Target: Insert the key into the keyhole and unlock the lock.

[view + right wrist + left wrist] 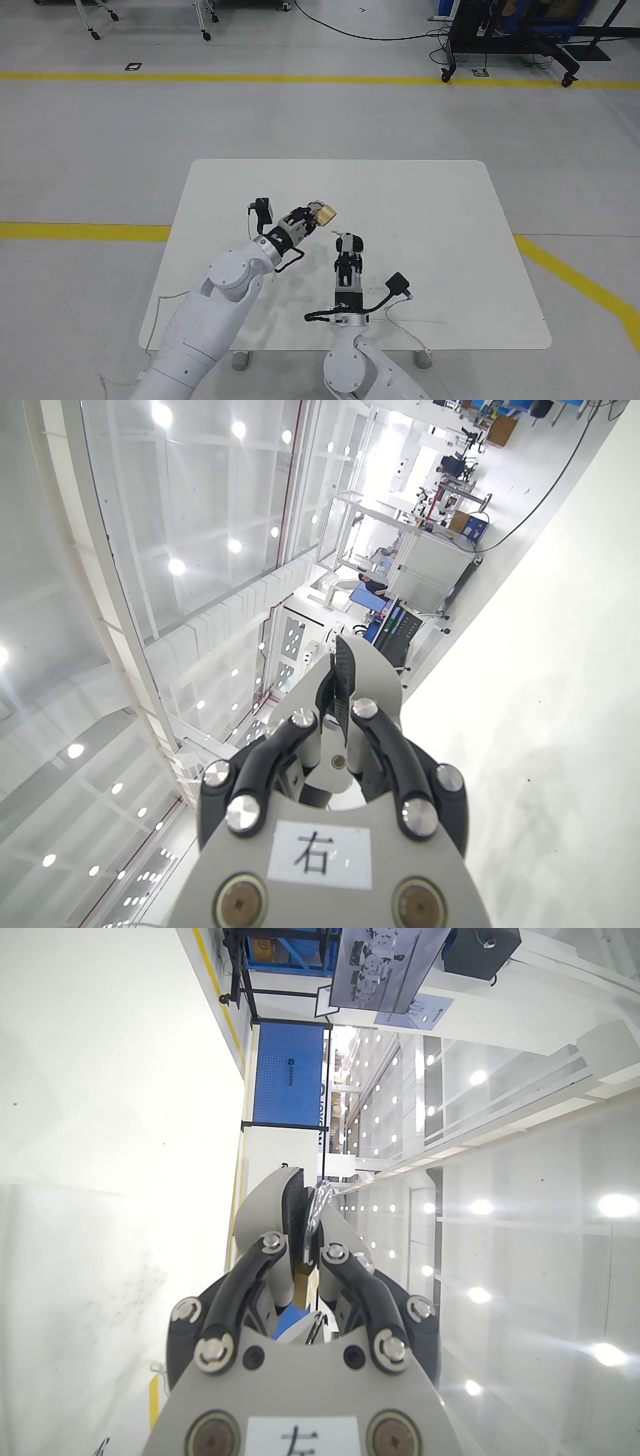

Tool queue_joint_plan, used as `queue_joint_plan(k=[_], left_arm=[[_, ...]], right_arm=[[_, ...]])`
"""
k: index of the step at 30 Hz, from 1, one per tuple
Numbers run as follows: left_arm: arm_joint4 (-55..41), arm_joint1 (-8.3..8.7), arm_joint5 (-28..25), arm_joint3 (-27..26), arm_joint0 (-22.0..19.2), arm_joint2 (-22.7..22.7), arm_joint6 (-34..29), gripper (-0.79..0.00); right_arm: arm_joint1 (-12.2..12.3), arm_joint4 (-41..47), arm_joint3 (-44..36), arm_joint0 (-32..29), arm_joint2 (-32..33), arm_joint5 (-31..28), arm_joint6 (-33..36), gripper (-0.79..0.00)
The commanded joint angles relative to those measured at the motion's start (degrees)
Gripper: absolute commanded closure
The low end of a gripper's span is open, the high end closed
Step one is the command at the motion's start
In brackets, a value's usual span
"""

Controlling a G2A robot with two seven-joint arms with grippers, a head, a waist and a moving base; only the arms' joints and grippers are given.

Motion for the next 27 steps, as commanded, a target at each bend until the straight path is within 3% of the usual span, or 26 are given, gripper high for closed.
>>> queue_joint_plan(k=[1,27], left_arm=[[0.33,-0.07,0.07,-0.27,0.12,0.19,0.14,0.0],[1.3,-0.94,1.46,-1.0,0.68,1.5,0.35,0.0]], right_arm=[[-0.32,0.07,0.68,0.2,0.05,-0.02,-0.86,0.0],[-3.08,0.53,4.35,0.77,2.78,-1.04,-2.11,0.0]])
